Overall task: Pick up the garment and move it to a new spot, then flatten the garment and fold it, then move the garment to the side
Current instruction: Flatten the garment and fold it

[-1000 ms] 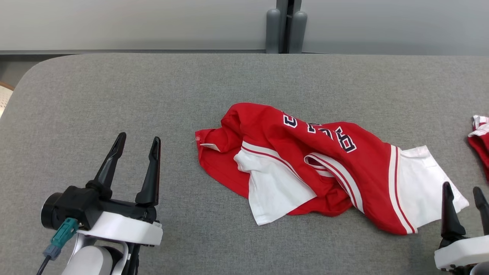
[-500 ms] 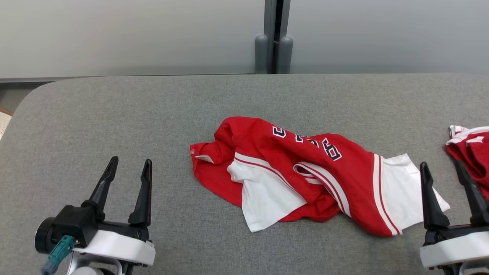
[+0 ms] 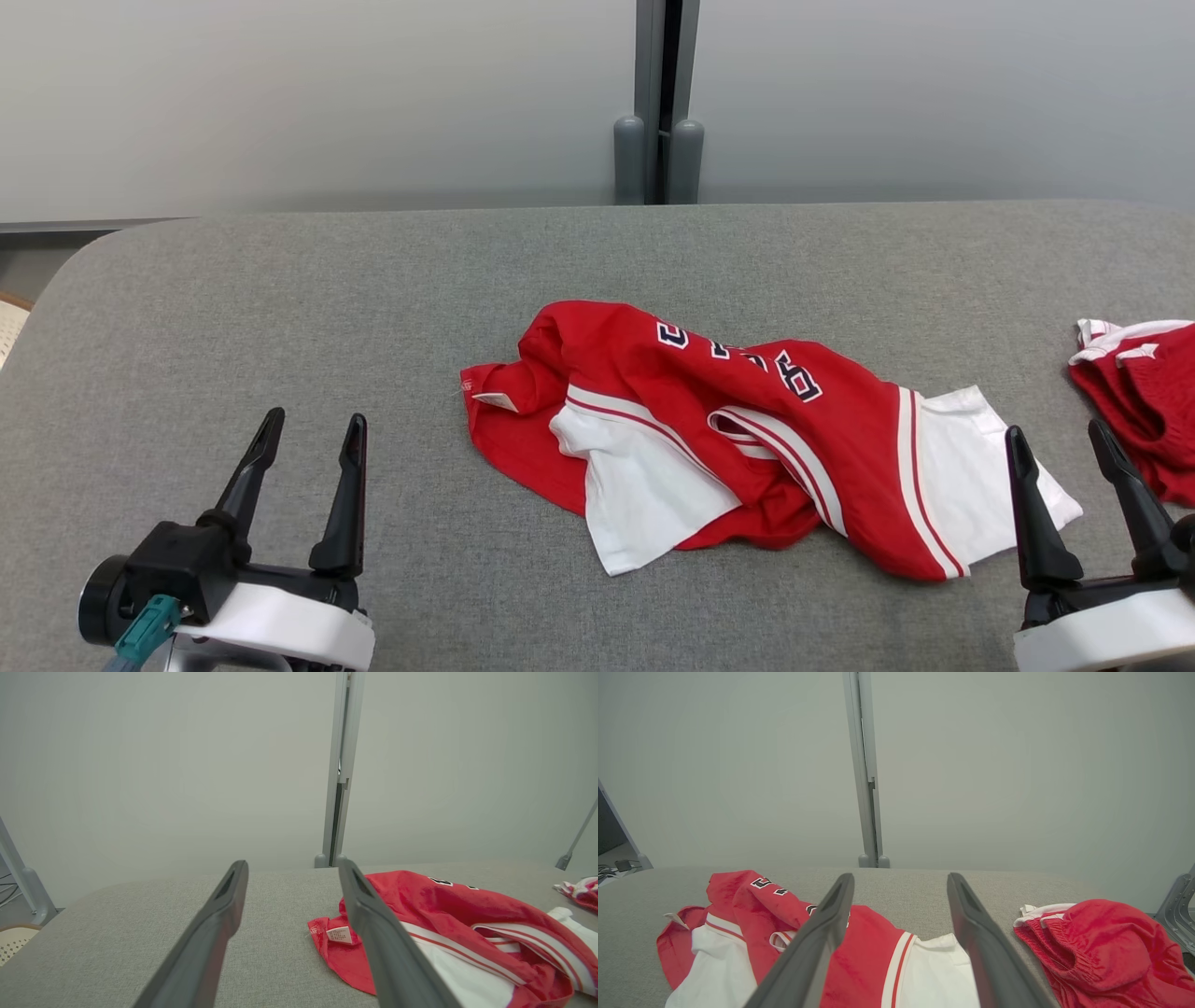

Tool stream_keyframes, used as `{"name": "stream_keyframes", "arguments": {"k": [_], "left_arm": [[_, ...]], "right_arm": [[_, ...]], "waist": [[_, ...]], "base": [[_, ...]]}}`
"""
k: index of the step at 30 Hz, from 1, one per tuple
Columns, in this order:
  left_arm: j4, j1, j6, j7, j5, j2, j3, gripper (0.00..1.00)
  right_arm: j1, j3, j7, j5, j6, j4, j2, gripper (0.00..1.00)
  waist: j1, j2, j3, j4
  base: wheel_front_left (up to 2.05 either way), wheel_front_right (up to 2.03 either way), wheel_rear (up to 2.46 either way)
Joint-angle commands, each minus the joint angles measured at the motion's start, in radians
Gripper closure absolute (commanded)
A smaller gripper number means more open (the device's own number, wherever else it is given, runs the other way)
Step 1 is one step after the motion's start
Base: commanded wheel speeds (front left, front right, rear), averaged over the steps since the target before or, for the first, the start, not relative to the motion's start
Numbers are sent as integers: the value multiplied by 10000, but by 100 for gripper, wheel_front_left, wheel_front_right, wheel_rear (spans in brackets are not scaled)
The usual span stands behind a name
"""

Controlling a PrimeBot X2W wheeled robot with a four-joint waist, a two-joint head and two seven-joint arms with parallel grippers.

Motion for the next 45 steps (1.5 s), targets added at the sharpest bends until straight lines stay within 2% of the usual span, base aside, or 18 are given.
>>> {"name": "stream_keyframes", "arguments": {"k": [1, 10, 16, 21, 26, 31, 35, 36, 37, 38, 45], "left_arm": [[-32, 24, 64, 22, -24, 72, 23, 0], [-143, -100, 93, 41, 21, 107, -47, 0], [-259, -482, 20, -19, 32, -37, -182, 0], [-106, -814, -41, -192, 55, -231, -293, 0], [59, -1075, -136, -381, 65, -381, -389, 0], [208, -1302, -216, -529, 70, -520, -437, 0], [284, -1358, -230, -574, 78, -545, -431, 0], [300, -1390, -228, -594, 83, -555, -429, 0], [289, -1433, -231, -620, 85, -568, -421, 0], [302, -1463, -228, -624, 92, -575, -418, 0], [352, -1330, -210, -668, 32, -509, -368, 0]], "right_arm": [[49, -28, 36, 49, -4, -27, -47, 0], [-55, 46, 179, 127, -4, 20, -134, 0], [-493, 760, 635, 271, -2, 446, -518, 0], [-1080, 2237, 1002, 514, -2, 1278, -1001, 0], [-1828, 3696, 1124, 895, -4, 2359, -1220, 0], [-2516, 3818, 1012, 686, -4, 3646, -1219, 0], [-2764, 3760, 1010, 530, -2, 4167, -1153, 0], [-2815, 3804, 1062, 579, -2, 4265, -1086, 46], [-2888, 3826, 1052, 595, -2, 4346, -1056, 66], [-2953, 3825, 1024, 589, -2, 4402, -1075, 100], [-3184, 3936, 280, 1188, -4, 3570, -1002, 100]], "waist": [[0, 0, 6, 3], [0, 0, 97, 132], [0, 0, 575, 553], [0, 0, 1123, 1118], [0, 0, 1570, 1611], [0, 0, 1801, 1875], [0, 0, 1838, 1904], [0, 0, 1845, 1901], [0, 0, 1858, 1889], [0, 0, 1864, 1870], [0, 0, 1760, 1549]], "base": [[0, 0, 0], [0, 0, 0], [0, 0, 0], [0, 0, 0], [0, 0, 0], [0, 0, 0], [0, 0, 0], [0, 0, 0], [0, 0, 0], [0, 0, 0], [0, 0, 0]]}}
